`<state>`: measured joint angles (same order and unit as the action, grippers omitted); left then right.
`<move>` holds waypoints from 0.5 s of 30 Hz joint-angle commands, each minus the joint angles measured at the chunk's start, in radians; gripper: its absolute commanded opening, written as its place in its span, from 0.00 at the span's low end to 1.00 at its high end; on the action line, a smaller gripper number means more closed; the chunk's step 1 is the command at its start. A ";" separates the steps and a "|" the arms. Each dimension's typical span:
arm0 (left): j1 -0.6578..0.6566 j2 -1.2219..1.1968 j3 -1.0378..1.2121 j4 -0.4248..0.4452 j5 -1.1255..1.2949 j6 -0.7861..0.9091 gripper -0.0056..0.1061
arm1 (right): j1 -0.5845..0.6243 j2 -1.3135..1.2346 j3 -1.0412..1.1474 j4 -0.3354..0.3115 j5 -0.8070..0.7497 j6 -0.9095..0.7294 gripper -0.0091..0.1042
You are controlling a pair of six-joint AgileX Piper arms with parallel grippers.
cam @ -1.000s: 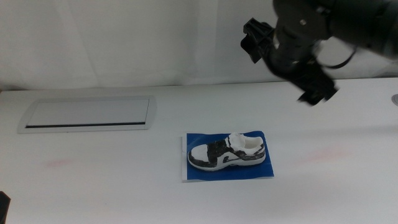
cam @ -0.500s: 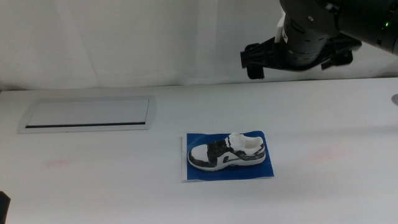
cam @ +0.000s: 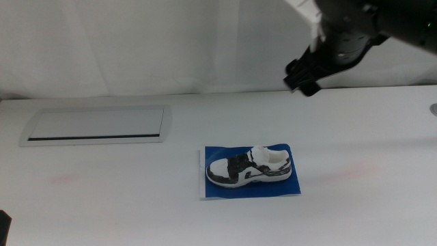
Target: Use one arm to grab the shoe from the table and place it on the mat.
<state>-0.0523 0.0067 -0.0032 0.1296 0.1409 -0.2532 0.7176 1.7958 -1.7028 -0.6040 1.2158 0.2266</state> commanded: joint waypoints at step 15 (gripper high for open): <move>0.002 -0.040 0.040 -0.006 -0.002 -0.001 0.02 | -0.481 -0.217 0.004 0.199 -0.026 0.003 0.06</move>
<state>-0.0523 0.0067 -0.0032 0.1296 0.1409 -0.2532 0.2892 1.6154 -1.7028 -0.4308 1.2053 0.2255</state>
